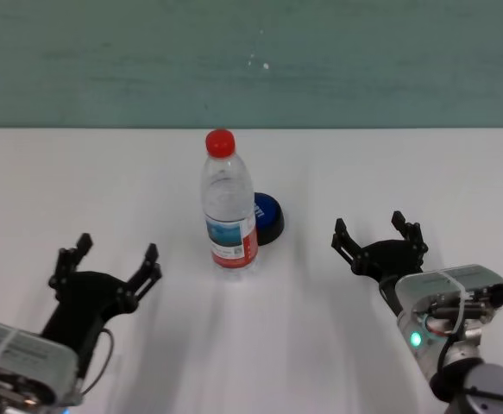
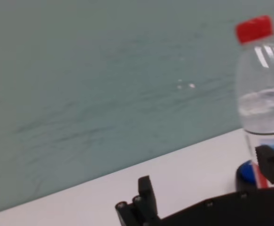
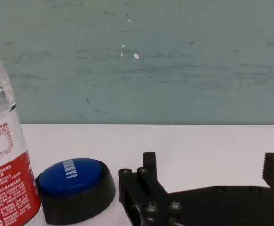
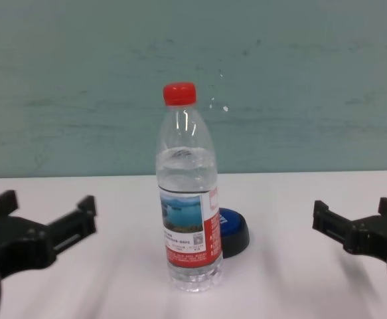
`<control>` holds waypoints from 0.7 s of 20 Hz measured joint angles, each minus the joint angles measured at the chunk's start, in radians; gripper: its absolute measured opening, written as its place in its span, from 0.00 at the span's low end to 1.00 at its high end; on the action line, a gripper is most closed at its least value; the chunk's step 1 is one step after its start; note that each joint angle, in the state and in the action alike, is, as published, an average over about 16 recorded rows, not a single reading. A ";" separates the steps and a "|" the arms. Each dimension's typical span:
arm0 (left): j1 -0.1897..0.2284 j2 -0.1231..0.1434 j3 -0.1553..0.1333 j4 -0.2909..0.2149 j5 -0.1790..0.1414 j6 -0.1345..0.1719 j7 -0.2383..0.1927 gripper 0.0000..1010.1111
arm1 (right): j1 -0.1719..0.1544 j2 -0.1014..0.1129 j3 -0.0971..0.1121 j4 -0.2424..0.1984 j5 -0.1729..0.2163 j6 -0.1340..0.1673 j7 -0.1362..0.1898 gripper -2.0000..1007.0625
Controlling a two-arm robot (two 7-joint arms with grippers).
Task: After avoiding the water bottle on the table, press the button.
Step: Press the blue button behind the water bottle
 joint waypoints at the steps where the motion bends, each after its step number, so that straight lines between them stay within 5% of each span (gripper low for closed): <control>1: 0.000 -0.003 -0.005 0.000 -0.008 -0.003 0.000 0.99 | 0.000 0.000 0.000 0.000 0.000 0.000 0.000 1.00; 7: -0.001 -0.018 -0.025 0.010 -0.044 -0.010 0.000 0.99 | 0.000 0.000 0.000 0.000 0.000 0.000 0.000 1.00; 14: 0.004 -0.017 -0.029 0.030 -0.045 -0.021 -0.001 0.99 | 0.000 0.000 0.000 0.000 0.000 0.000 0.000 1.00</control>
